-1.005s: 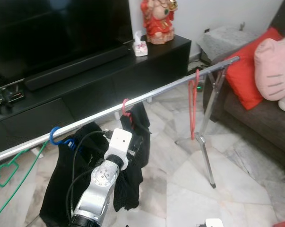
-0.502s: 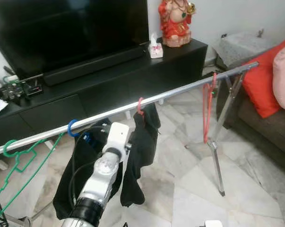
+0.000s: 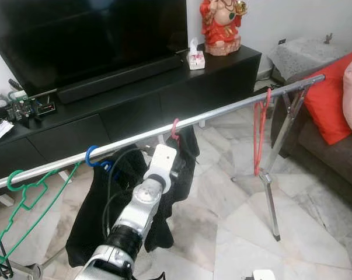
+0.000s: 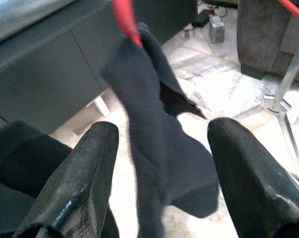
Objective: Hang hanger
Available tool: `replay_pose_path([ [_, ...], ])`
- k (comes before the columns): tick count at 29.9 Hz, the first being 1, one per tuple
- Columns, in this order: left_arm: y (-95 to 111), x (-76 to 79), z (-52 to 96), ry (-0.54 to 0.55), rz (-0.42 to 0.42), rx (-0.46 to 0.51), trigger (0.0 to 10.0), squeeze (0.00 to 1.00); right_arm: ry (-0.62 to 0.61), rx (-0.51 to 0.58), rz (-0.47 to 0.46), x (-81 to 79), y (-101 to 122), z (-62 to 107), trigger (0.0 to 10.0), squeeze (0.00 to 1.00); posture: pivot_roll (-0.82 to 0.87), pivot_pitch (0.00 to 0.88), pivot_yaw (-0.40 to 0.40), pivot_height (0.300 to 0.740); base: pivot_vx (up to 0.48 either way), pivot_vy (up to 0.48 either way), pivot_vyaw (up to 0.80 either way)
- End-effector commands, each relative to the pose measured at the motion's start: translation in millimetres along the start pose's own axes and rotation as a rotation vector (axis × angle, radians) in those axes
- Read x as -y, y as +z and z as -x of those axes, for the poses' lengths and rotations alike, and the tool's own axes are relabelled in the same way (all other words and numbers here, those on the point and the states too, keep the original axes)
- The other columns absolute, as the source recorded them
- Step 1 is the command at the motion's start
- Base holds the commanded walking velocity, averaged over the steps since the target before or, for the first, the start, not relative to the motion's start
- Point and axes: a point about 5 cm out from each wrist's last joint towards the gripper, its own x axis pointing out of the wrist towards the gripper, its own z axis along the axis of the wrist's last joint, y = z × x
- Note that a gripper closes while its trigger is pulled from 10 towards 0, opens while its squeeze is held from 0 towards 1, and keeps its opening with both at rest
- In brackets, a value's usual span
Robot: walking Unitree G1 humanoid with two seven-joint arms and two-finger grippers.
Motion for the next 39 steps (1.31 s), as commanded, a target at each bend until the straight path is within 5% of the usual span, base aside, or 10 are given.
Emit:
replay_pose_path([
  [1, -6, -0.1, -1.6, 0.010, -0.014, -0.025, 10.0, 0.00, 0.014, -0.069, -0.015, -6.3, -19, 3.9, 10.0, 0.00, -0.19, 0.000, 0.128, 0.740, 0.000, 0.000, 0.00],
  [9, -10, -0.2, -7.1, 0.053, 0.014, -0.049, 10.0, 0.00, 0.012, -0.067, -0.018, -6.8, -18, 3.6, 10.0, 0.00, -0.21, 0.000, 0.133, 0.740, 0.000, 0.000, 0.00],
  [19, 4, -6.7, -15.2, 0.154, 0.192, -0.013, 10.0, 0.00, 0.011, -0.065, -0.015, -5.3, -18, 3.6, 10.0, 0.00, -0.23, 0.000, 0.129, 0.740, 0.000, 0.000, 0.00],
  [31, -5, 4.1, -16.0, 0.108, 0.152, -0.077, 10.0, 0.00, 0.016, -0.064, -0.014, -6.3, -17, 3.5, 10.0, 0.00, -0.24, 0.000, 0.134, 0.740, 0.000, 0.000, 0.00],
  [33, -32, 15.5, -8.0, 0.012, 0.137, -0.201, 10.0, 0.00, 0.020, -0.065, -0.018, -7.2, -17, 3.4, 10.0, 0.00, -0.23, 0.000, 0.136, 0.740, 0.000, 0.000, 0.00],
  [39, -35, 20.9, -6.8, -0.012, 0.131, -0.211, 10.0, 0.00, 0.022, -0.065, -0.022, -7.8, -17, 3.3, 10.0, 0.00, -0.24, 0.000, 0.137, 0.740, 0.000, 0.000, 0.00],
])
